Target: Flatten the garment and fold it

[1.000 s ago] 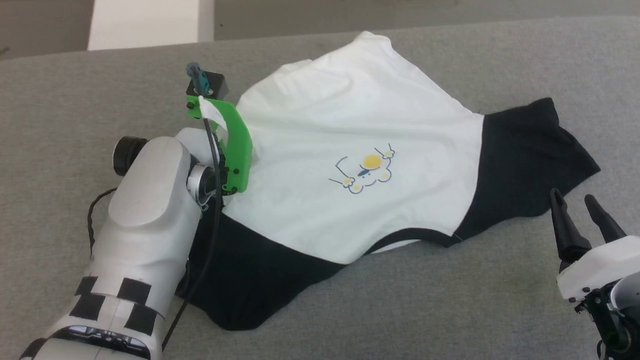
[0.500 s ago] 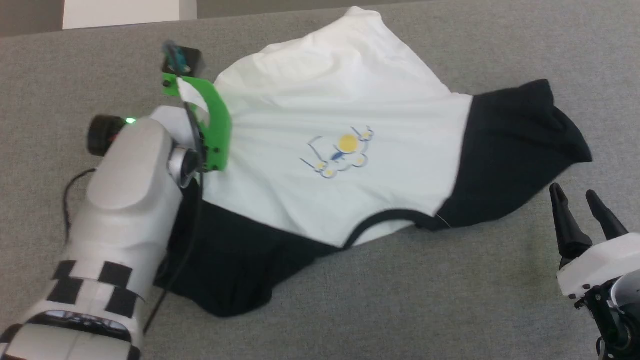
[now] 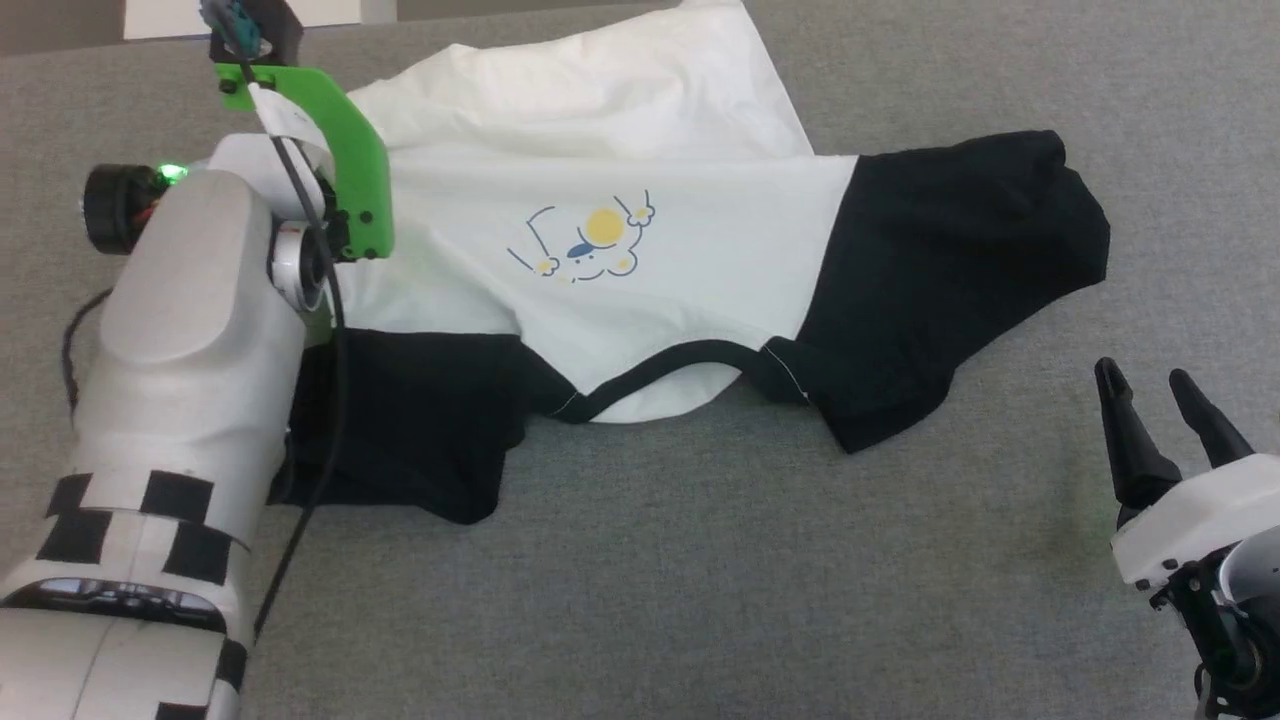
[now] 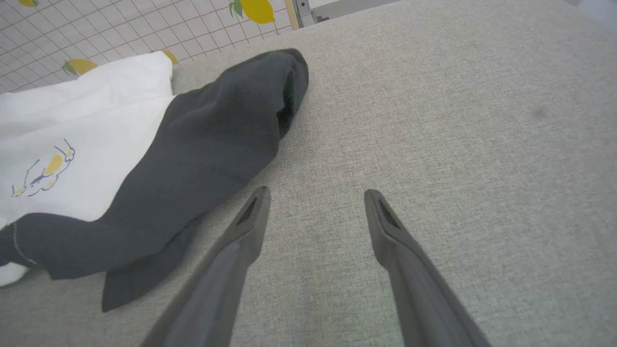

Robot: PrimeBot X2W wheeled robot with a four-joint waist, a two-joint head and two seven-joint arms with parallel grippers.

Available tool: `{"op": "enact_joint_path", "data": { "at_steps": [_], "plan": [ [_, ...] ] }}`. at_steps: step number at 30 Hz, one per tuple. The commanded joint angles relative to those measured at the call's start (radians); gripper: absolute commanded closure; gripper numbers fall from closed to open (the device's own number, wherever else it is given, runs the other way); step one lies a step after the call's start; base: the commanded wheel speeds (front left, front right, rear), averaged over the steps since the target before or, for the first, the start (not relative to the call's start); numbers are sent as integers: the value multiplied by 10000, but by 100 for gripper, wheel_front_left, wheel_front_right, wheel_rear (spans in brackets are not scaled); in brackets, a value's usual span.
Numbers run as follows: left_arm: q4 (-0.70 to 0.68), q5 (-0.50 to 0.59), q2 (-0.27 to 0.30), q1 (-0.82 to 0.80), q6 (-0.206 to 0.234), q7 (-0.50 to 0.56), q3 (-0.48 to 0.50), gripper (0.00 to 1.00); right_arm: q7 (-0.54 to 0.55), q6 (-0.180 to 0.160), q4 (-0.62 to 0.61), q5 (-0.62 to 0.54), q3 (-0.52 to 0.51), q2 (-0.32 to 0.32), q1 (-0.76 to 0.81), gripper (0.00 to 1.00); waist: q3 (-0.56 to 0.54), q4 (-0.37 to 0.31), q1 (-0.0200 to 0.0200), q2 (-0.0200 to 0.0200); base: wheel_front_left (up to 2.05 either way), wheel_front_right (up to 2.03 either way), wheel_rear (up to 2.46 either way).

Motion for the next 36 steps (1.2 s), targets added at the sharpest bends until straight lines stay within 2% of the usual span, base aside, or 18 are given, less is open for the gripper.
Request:
{"op": "enact_joint_path", "data": {
  "at_steps": [1,10,14,17,23,24,25,31,32,34,36],
  "plan": [
    [11,-149,-96,-4,-66,-262,88,0,24,-13,-39,-48,-23,3,-56,0,-183,188,-1,0,0,0,0],
    [-793,-1287,-643,793,-699,-2527,902,0,140,-13,223,-38,-68,3,182,0,-1375,1088,-1,0,0,0,0],
    [-1660,-1613,-861,1766,-733,-2781,1011,0,172,-13,368,-1,-77,3,406,0,-1799,1483,-1,0,0,0,0],
    [-2392,-1613,-908,2602,-733,-2200,710,0,171,-13,451,2,-114,3,519,0,-1988,1751,-1,0,0,0,0],
    [-3968,-1432,-521,4245,-183,-383,188,0,162,-13,569,70,-15,3,560,0,-2197,2037,-1,0,0,0,0],
    [-4275,-1289,-362,4515,-19,-49,69,0,154,-13,579,75,-6,3,555,0,-2210,2050,-1,0,0,0,0],
    [-5232,-1081,55,5380,521,1010,-108,0,108,-13,630,84,1,3,551,0,-2208,2081,-1,0,0,0,0],
    [-6115,-1405,175,6138,689,1934,-175,0,47,-13,655,128,1,3,543,0,-2061,2032,-1,0,0,0,0],
    [-6214,-1493,157,6213,668,2020,-181,54,38,-13,654,130,-4,3,530,0,-2031,2016,-1,0,0,0,0],
    [-6330,-1594,165,6316,646,2107,-182,100,13,-13,651,133,-13,3,509,0,-1990,1988,-1,0,0,0,0],
    [-6394,-1667,245,6385,699,2121,-71,100,1,-13,659,132,7,3,489,0,-1950,1931,-1,0,0,0,0]
  ]
}}
